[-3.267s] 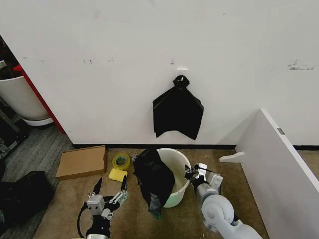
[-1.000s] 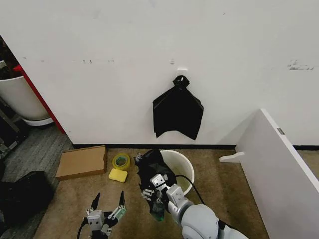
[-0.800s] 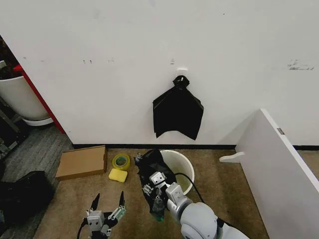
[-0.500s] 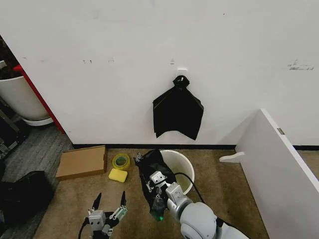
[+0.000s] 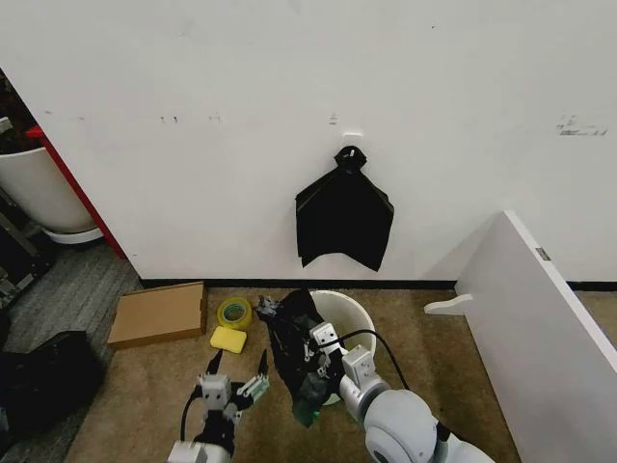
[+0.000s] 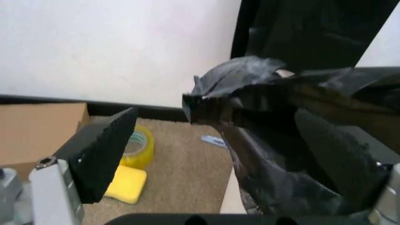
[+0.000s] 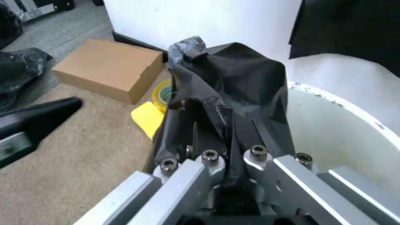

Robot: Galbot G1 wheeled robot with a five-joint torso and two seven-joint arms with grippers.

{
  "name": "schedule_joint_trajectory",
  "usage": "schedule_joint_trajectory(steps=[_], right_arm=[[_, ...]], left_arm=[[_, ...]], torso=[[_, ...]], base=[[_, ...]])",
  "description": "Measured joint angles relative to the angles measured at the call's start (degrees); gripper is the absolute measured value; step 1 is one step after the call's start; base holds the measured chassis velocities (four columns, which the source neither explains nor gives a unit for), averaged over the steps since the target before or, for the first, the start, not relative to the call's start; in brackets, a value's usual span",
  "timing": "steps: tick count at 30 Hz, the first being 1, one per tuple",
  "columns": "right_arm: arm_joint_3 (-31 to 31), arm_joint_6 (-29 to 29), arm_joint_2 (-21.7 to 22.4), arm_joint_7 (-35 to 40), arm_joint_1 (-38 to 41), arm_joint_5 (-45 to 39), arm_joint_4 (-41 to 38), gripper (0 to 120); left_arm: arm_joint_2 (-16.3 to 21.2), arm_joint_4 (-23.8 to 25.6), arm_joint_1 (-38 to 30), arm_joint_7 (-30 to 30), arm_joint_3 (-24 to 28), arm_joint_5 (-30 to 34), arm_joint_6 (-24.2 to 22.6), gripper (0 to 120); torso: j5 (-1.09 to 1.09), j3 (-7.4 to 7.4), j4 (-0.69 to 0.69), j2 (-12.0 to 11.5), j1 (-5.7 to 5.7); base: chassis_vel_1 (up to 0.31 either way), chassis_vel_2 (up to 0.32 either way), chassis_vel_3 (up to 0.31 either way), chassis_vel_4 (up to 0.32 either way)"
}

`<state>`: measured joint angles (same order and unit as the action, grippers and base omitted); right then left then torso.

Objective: Place the garbage bag over the trash bin.

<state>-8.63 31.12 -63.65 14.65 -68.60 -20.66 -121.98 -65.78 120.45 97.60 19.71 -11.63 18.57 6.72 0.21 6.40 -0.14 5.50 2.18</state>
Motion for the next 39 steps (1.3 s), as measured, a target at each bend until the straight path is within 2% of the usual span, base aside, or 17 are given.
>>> schedule_joint_trajectory(steps=[4, 11, 21, 27, 28, 31, 36, 39], right_arm=[[0.77, 0.08, 0.19, 0.52, -0.44, -1.19, -0.37, 0], [1.48, 0.72, 0.42, 1.11, -0.97, -3.0, -1.17, 0], [1.42, 0.77, -0.03, 1.11, -1.06, -2.89, -0.96, 0], [1.08, 0.76, -0.19, 1.08, -1.82, -2.35, -0.84, 0], [1.08, 0.76, -0.19, 1.08, -1.82, -2.35, -0.84, 0], [0.63, 0.75, -0.34, 1.07, -1.9, -2.0, -0.59, 0], [0.48, 0.74, -0.72, 1.15, -1.85, -1.96, -0.35, 0], [0.54, 0.71, -0.78, 1.19, -1.81, -2.01, -0.28, 0]], left_arm=[[-0.04, -0.98, -4.34, 0.76, 1.53, 3.2, -4.43, 99], [-0.05, -2.16, -9.61, 2.02, 5.13, 7.94, -9.2, 99], [0.29, -4.01, -12.63, 2.95, 8.62, 9.23, -11.21, 98], [-0.28, -4.47, -17.73, 7.12, 11.68, 14.02, -17.85, 96], [-0.28, -4.47, -17.73, 7.12, 11.68, 14.02, -17.85, 96], [-0.64, -4.2, -20.14, 10.27, 12.46, 18.29, -23.48, 95], [-0.94, -4.13, -22.53, 12.94, 12.35, 20.42, -31.18, 94], [-0.87, -4.73, -23.17, 13.83, 12.19, 21.23, -32.69, 93]], torso=[[0.0, 0.0, 0.01, 0.0, 0.0], [0.01, 0.0, 0.0, -0.01, 0.0], [0.01, 0.0, 0.01, -0.01, 0.0], [0.0, 0.0, 0.01, -0.01, 0.0], [0.0, 0.0, 0.01, -0.01, 0.0], [0.0, 0.0, 0.0, -0.01, 0.0], [0.0, 0.0, 0.01, -0.01, 0.0], [0.0, 0.0, 0.01, -0.01, 0.0]], base=[[0.0, 0.0, 0.0, 0.0], [0.0, 0.0, 0.0, 0.0], [0.0, 0.0, 0.0, 0.0], [0.0, 0.0, 0.0, 0.0], [0.0, 0.0, 0.0, 0.0], [0.0, 0.0, 0.0, 0.0], [0.0, 0.0, 0.0, 0.0], [0.0, 0.0, 0.0, 0.0]])
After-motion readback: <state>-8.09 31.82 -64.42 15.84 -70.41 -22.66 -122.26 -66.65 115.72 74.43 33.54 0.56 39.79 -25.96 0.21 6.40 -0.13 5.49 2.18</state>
